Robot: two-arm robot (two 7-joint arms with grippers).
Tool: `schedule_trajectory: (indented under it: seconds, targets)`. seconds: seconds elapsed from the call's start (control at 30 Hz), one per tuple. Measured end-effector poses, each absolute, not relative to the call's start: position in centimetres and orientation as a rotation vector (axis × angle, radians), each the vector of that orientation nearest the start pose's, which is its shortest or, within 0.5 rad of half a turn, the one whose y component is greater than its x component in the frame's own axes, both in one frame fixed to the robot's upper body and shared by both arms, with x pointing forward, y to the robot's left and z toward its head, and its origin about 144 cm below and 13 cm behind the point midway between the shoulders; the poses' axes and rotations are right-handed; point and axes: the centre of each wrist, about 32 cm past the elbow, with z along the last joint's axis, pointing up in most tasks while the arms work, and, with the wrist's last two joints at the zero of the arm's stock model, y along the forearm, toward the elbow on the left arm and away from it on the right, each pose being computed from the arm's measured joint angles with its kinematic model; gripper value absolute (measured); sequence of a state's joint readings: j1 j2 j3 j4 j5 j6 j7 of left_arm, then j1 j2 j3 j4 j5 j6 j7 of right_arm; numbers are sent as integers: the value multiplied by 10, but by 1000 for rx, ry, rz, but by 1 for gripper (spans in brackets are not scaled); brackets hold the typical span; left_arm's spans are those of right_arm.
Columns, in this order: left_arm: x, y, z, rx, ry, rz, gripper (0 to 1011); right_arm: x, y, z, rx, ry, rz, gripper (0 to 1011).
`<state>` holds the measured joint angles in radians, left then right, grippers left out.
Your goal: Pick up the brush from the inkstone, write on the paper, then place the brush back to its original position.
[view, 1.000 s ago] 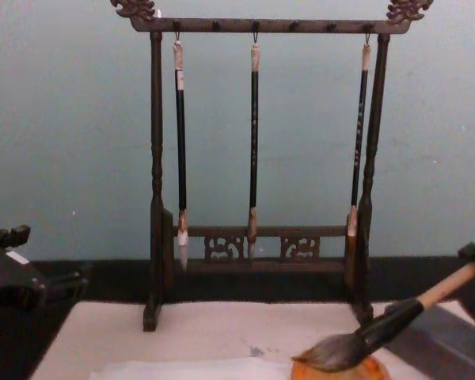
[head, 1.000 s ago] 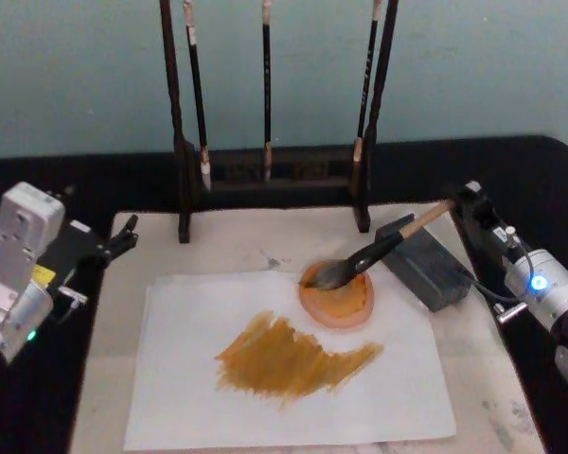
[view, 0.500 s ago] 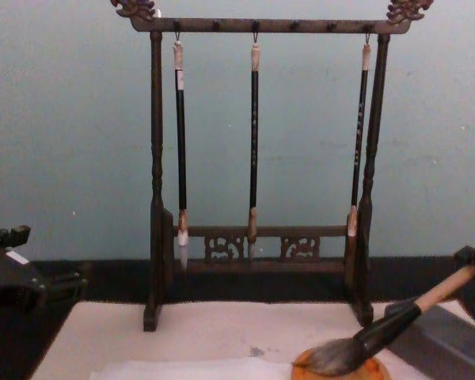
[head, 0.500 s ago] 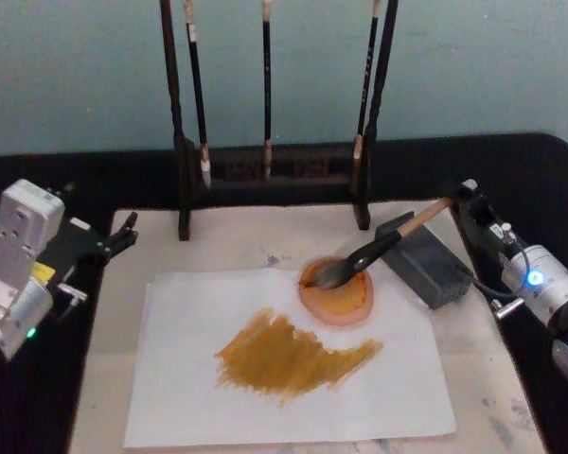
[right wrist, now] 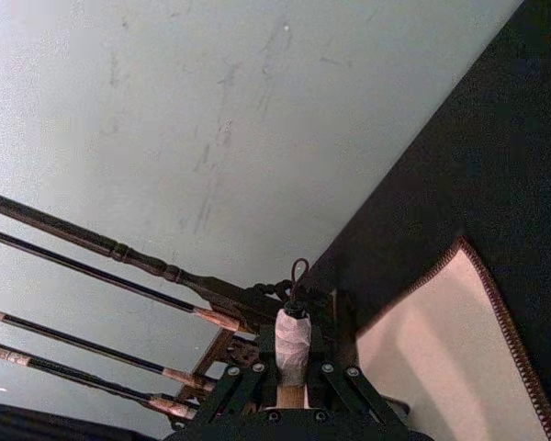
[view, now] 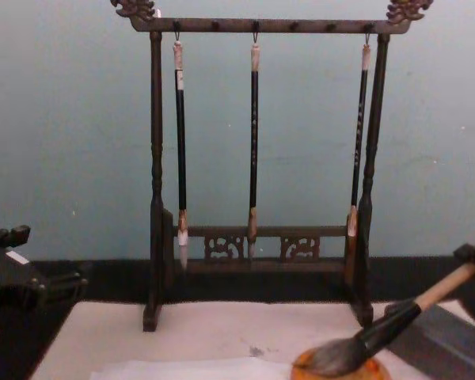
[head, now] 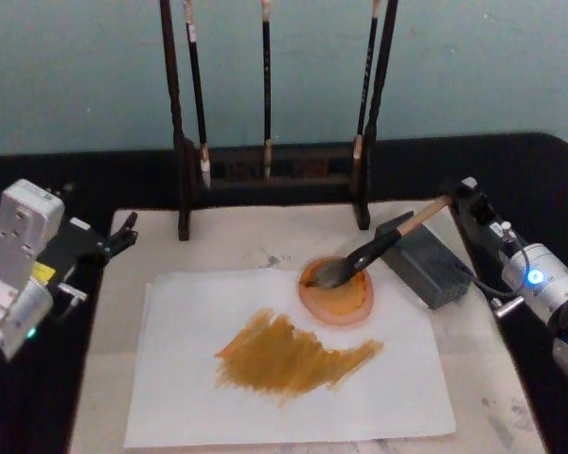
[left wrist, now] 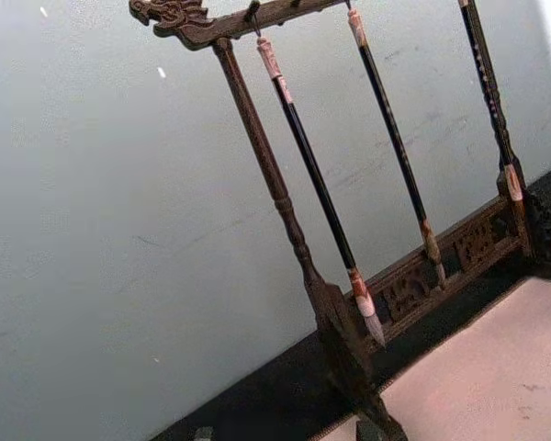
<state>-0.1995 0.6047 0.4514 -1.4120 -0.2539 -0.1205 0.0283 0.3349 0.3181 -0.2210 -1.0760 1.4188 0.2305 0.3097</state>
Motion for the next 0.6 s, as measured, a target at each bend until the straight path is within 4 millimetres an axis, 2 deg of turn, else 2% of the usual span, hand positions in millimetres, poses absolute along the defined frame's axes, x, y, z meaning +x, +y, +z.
schedule_trajectory:
  seconds: [0.17,0.3,0.33,0.6]
  targets:
    - [489,310,1140,304,-285,1248,1010,540,-306,1110,635,1002,-1074,277]
    - [489,310,1140,304,-285,1248,1010,540,-306,1110,635,1003,-1074,438]
    - [489,310,1140,304,-285,1248,1010,540,-306,1110,635,1003,-1074,438]
    - [489,310,1140,304,-285,1248,1010,540,-306,1110,635,1004,-1075,702]
